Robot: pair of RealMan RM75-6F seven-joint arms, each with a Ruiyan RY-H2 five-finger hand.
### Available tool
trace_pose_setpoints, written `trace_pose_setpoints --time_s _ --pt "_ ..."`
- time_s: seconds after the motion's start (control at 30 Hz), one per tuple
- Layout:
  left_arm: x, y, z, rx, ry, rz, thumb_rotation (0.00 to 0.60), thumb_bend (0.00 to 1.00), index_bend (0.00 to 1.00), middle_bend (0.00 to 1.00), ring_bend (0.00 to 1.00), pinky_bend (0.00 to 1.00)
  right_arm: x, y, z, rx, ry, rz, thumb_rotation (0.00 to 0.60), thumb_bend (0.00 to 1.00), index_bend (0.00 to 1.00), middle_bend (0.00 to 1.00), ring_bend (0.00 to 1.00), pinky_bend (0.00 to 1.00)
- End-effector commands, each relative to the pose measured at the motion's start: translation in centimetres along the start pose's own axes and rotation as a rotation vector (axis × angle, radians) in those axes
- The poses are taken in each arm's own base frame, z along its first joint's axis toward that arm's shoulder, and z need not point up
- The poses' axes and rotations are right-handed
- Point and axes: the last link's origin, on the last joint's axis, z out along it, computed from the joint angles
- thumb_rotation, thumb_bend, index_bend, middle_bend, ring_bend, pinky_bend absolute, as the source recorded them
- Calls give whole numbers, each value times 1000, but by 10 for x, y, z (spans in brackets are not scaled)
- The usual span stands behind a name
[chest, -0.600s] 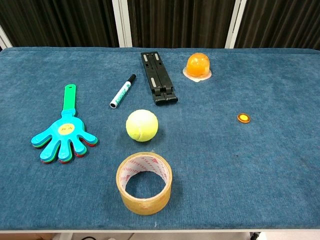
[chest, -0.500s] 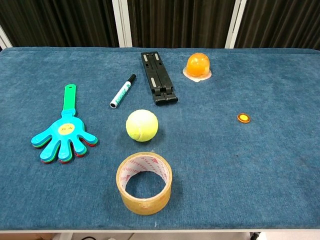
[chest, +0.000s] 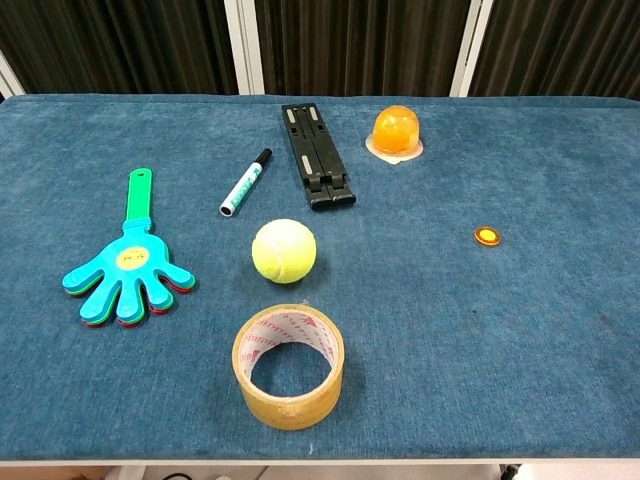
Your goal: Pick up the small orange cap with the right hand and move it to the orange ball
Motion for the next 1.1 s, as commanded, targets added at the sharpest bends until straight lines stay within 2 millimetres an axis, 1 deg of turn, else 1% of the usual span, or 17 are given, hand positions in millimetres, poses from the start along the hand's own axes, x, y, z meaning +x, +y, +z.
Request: trace_pose_setpoints --time_s 0.03,0.13,0.2,0.37,0.57,0.7,0.8,0.93,1.1 --pt "1 1 -3 8 7 -13 600 231 187 28 14 176 -2 -3 3 10 -12 2 600 168 56 0 70 46" --pt "2 0 -4 12 5 -10 600 231 186 28 14 176 -9 -8 13 47 -35 19 600 168 74 0 70 46" --pt "1 0 -3 18 3 -13 600 231 186 28 14 176 -14 -13 26 77 -80 13 600 167 85 0 71 45" --pt "1 0 -3 17 1 -12 600 231 187 28 14 176 -22 -34 66 165 -175 14 600 168 104 0 70 45" --pt "2 0 -3 21 2 -13 600 231 187 28 14 176 -38 -63 107 240 -277 13 600 168 192 0 70 45" --pt "2 -2 -2 25 3 -17 600 231 187 28 14 176 -45 -76 129 250 -299 22 600 168 270 0 71 45" --pt "3 -2 -2 28 3 -18 600 231 186 28 14 176 -52 -80 142 245 -319 12 600 169 313 0 71 45" --pt "3 -3 -3 29 4 -19 600 231 187 28 14 176 -63 -85 154 239 -354 20 600 178 364 0 71 45" --pt "4 -3 -2 33 5 -21 600 231 186 28 14 176 -74 -89 165 237 -382 26 600 255 404 0 71 46"
